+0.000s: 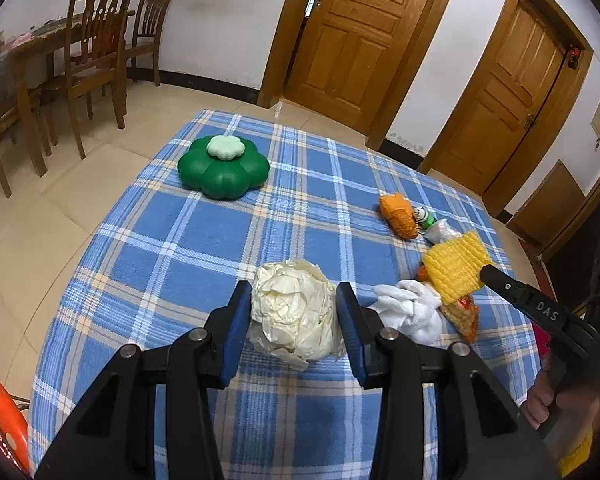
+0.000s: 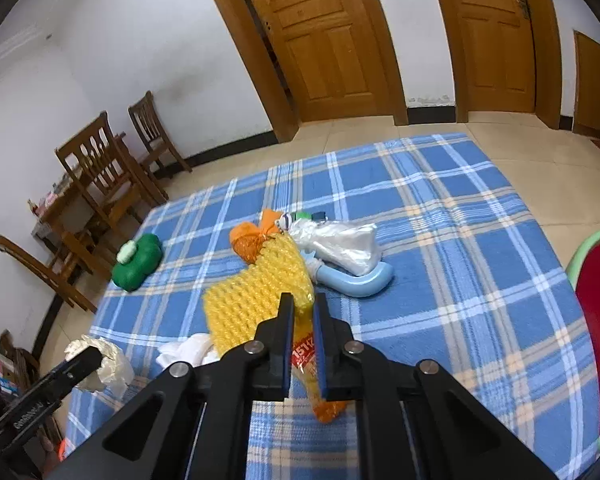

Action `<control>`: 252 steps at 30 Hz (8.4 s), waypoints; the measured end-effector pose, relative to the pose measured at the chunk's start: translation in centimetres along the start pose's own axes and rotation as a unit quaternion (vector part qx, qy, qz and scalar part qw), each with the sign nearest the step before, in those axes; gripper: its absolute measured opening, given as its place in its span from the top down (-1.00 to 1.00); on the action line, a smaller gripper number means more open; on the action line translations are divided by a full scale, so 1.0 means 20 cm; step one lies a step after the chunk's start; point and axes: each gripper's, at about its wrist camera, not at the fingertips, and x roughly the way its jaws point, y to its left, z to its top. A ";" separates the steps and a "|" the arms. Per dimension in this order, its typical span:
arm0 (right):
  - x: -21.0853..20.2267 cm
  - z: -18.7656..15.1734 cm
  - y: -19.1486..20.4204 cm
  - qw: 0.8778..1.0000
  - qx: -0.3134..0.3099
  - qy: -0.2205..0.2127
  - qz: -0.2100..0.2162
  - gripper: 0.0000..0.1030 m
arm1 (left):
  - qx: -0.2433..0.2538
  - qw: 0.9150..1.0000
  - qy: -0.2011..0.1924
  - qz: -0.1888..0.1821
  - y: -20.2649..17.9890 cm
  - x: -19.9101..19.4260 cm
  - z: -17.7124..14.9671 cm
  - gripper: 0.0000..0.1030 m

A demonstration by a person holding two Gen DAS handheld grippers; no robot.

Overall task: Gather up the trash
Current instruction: 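Grasp the yellow foam net with the right tool while the left tool holds the paper ball, then carry the paper ball and yellow net over the red bucket, then open both tools to drop the paper ball and net into the bucket, then move both tools back over the table toward the white cloth, then grasp the white cloth with the left tool, then grasp the orange snack bag with the right tool while the left tool holds the cloth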

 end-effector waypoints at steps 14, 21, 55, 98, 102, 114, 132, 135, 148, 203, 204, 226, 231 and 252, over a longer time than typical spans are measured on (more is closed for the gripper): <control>-0.37 -0.02 -0.15 0.997 0.047 -0.061 0.008 0.79 | 0.022 0.999 -0.012 -0.027 -0.13 -0.11 -0.01 0.16; -0.57 -0.06 -0.24 0.994 0.058 -0.096 -0.009 0.79 | 0.035 0.998 -0.010 -0.053 -0.23 -0.16 -0.03 0.16; -1.02 -0.29 -1.00 0.963 0.166 -0.145 -0.157 0.77 | 0.187 0.964 0.046 -0.183 -1.20 -0.11 -0.12 0.17; -1.04 -0.54 -1.51 0.931 0.277 -0.133 -0.196 0.05 | 0.341 0.903 0.137 -0.222 -1.94 0.34 -0.56 0.04; -1.05 -0.55 -1.53 0.929 0.283 -0.135 -0.195 -0.08 | 0.341 0.903 0.140 -0.221 -1.95 0.34 -0.57 -0.05; -1.07 -0.53 -1.50 0.930 0.281 -0.140 -0.192 -0.40 | 0.321 0.911 0.139 -0.219 -1.90 0.30 -0.53 -0.06; -1.09 -0.44 -1.33 0.945 0.243 -0.143 -0.167 -0.84 | 0.268 0.938 0.109 -0.191 -1.60 0.16 -0.39 -0.06; -1.09 -0.42 -1.29 0.947 0.238 -0.142 -0.164 -0.86 | 0.259 0.942 0.104 -0.185 -1.56 0.14 -0.36 -0.06; -1.08 -0.38 -1.14 0.955 0.213 -0.140 -0.152 -0.94 | 0.214 0.961 0.080 -0.156 -1.29 0.08 -0.26 -0.06; -0.65 -0.21 -0.64 0.978 0.131 -0.050 -0.153 -0.99 | 0.101 0.992 0.069 -0.031 -0.47 0.37 -0.08 -0.03; -0.63 -0.21 -0.62 0.979 0.127 -0.049 -0.150 -0.99 | 0.099 0.992 0.068 -0.034 -0.46 0.37 -0.08 0.02; -0.14 -0.11 -0.22 0.996 0.019 0.015 -0.083 -0.99 | 0.018 1.000 0.023 0.011 -0.12 0.18 -0.02 0.23; 0.01 -0.12 -0.13 0.996 -0.011 0.045 -0.074 -0.99 | 0.005 0.999 0.019 0.028 -0.04 0.16 -0.02 0.23; 0.22 -0.13 0.10 0.987 -0.111 0.052 -0.104 -0.16 | -0.024 0.999 0.021 0.033 0.08 0.15 -0.07 0.23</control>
